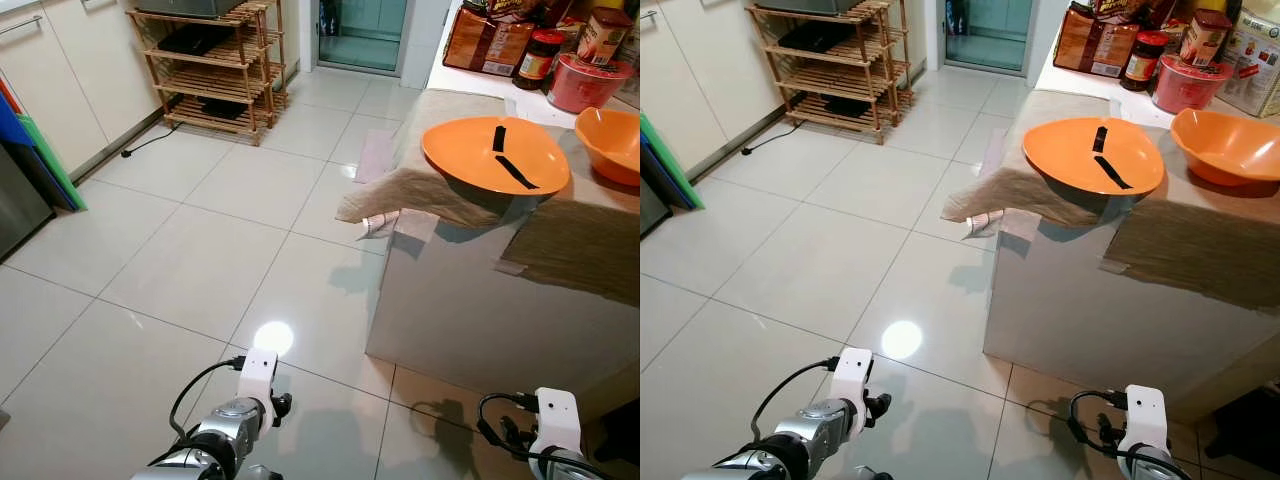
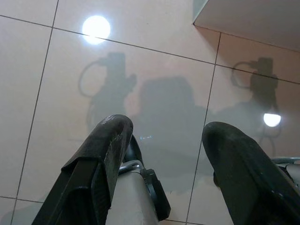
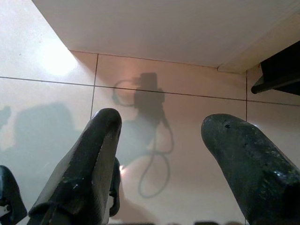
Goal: Setting the table
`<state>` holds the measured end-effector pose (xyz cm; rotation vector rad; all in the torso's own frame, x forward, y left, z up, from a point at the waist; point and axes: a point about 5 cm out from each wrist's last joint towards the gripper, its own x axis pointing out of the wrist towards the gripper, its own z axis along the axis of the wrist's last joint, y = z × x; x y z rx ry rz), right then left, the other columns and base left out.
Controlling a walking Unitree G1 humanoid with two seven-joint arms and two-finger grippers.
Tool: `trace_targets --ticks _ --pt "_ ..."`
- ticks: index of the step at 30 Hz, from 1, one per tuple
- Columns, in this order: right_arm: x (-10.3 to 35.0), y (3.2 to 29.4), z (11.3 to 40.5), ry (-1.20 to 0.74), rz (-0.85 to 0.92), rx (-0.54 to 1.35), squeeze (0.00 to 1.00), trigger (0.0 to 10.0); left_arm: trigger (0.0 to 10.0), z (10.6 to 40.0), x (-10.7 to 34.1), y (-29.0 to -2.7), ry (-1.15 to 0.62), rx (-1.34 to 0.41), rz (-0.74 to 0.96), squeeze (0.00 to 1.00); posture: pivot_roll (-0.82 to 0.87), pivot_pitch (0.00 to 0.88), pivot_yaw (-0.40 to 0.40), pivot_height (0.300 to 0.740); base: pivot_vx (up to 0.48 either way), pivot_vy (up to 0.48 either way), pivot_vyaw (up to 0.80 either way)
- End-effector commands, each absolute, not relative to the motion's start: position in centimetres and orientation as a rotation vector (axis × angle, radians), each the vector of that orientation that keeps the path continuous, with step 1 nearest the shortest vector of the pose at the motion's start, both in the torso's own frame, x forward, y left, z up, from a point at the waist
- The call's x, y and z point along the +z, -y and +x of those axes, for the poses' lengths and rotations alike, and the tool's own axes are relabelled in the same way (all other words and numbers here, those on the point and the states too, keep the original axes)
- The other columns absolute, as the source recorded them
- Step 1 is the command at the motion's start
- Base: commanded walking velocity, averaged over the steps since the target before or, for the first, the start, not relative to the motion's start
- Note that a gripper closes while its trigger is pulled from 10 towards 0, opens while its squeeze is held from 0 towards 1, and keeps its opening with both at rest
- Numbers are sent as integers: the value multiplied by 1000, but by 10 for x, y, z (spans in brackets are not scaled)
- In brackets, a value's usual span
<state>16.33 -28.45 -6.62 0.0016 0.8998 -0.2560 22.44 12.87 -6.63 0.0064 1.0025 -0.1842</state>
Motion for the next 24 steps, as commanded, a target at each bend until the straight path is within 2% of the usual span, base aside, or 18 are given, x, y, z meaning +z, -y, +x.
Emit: trace_targets --ticks 1,24 --pt "-66 287 162 -902 0 -263 0 10000 10000 228 -64 -130 -996 -186 16 0 -76 0 14 740 0 0 0" --pt "-65 291 161 -903 -4 -265 0 10000 10000 228 -64 -130 -991 -184 17 0 -75 0 11 740 0 0 0"
